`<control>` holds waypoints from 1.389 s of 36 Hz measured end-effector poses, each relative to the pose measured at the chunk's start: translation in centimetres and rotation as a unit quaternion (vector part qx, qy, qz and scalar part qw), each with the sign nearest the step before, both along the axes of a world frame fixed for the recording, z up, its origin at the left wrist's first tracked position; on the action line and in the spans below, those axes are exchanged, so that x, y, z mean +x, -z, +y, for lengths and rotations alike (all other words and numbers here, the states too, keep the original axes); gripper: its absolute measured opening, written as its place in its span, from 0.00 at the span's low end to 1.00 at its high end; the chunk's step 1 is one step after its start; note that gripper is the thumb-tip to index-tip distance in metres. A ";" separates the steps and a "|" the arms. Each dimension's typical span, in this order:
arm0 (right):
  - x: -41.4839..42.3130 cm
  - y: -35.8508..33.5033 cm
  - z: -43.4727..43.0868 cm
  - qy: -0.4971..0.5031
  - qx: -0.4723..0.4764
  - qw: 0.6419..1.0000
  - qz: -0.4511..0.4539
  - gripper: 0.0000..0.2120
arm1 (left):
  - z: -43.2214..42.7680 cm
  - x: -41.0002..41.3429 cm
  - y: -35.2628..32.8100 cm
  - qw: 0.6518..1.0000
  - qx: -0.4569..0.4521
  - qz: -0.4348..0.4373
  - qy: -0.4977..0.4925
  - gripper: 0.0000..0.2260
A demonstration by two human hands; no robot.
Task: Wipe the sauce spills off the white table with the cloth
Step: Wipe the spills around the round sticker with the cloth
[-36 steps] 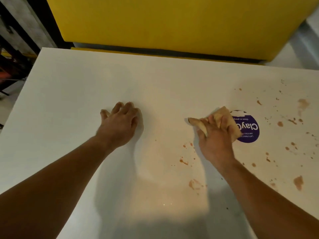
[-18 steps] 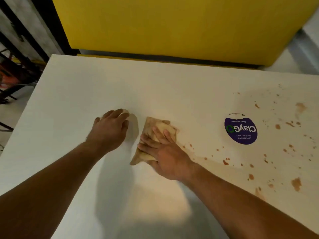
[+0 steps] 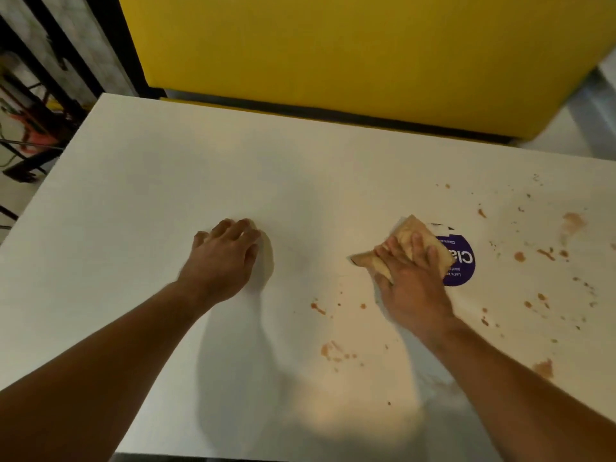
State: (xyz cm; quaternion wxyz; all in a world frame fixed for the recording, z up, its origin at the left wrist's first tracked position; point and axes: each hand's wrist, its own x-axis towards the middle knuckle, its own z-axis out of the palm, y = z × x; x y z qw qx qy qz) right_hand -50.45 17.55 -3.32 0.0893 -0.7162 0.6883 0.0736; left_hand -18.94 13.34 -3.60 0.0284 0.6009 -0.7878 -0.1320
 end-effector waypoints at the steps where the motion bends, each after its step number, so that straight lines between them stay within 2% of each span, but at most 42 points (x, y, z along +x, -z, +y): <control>1: 1.2 0.1 0.2 0.028 -0.014 0.999 -0.016 0.39 | 0.2 -0.2 0.0 1.000 0.000 -0.003 -0.001 0.22; 4: 4.6 0.5 0.5 0.073 -0.032 0.996 -0.050 0.33 | 0.9 -0.4 0.1 1.000 0.000 -0.009 -0.003 0.22; 7: 8.0 0.8 1.2 0.034 -0.020 0.997 -0.065 0.28 | 1.8 -0.5 0.2 1.000 -0.001 -0.008 -0.002 0.21; 10: 11.4 0.7 2.4 -0.014 -0.032 0.992 -0.117 0.27 | 2.6 -0.4 0.0 1.000 -0.003 -0.007 -0.006 0.21; 14: 12.5 0.9 4.4 -0.143 -0.021 0.981 -0.129 0.27 | 3.2 0.0 0.1 1.000 -0.001 -0.002 -0.013 0.19; 18: 9.2 1.5 5.3 -0.288 -0.013 0.950 -0.118 0.27 | 3.4 -0.1 0.1 1.000 -0.005 0.003 -0.023 0.19; 22: 5.4 1.3 4.3 -0.351 0.009 0.934 -0.061 0.28 | 3.8 -0.4 0.3 1.000 -0.006 0.002 -0.029 0.18; 26: 2.7 0.5 3.5 -0.291 0.021 0.956 -0.028 0.31 | 4.2 -1.2 0.1 0.999 -0.003 0.008 -0.034 0.17; 30: -2.1 -0.1 3.1 -0.188 0.024 0.982 0.012 0.32 | 4.5 -2.8 -0.5 1.000 -0.003 0.013 -0.024 0.21; 33: -5.0 -0.9 3.9 -0.089 0.049 0.995 0.006 0.29 | 4.6 -3.9 -0.3 1.000 0.003 0.009 -0.018 0.23; 36: -5.3 -0.4 5.5 -0.015 0.031 0.999 -0.005 0.27 | 4.6 -4.6 0.1 1.000 0.005 0.007 -0.022 0.22; 39: -3.4 0.9 6.3 0.039 -0.001 0.999 -0.020 0.33 | 4.6 -4.6 0.2 1.000 0.007 0.003 -0.022 0.22; 41: -1.8 1.1 6.5 0.068 -0.016 0.997 -0.032 0.28 | 4.7 -4.3 0.0 1.000 0.004 0.005 -0.014 0.22; 45: 2.6 0.7 6.7 0.066 -0.036 0.992 -0.105 0.26 | 5.1 -3.7 -0.3 1.000 -0.002 0.008 0.002 0.22; 50: 8.1 1.0 7.0 -0.017 -0.033 0.991 -0.127 0.33 | 5.9 -2.5 -0.2 1.000 0.001 0.007 0.014 0.23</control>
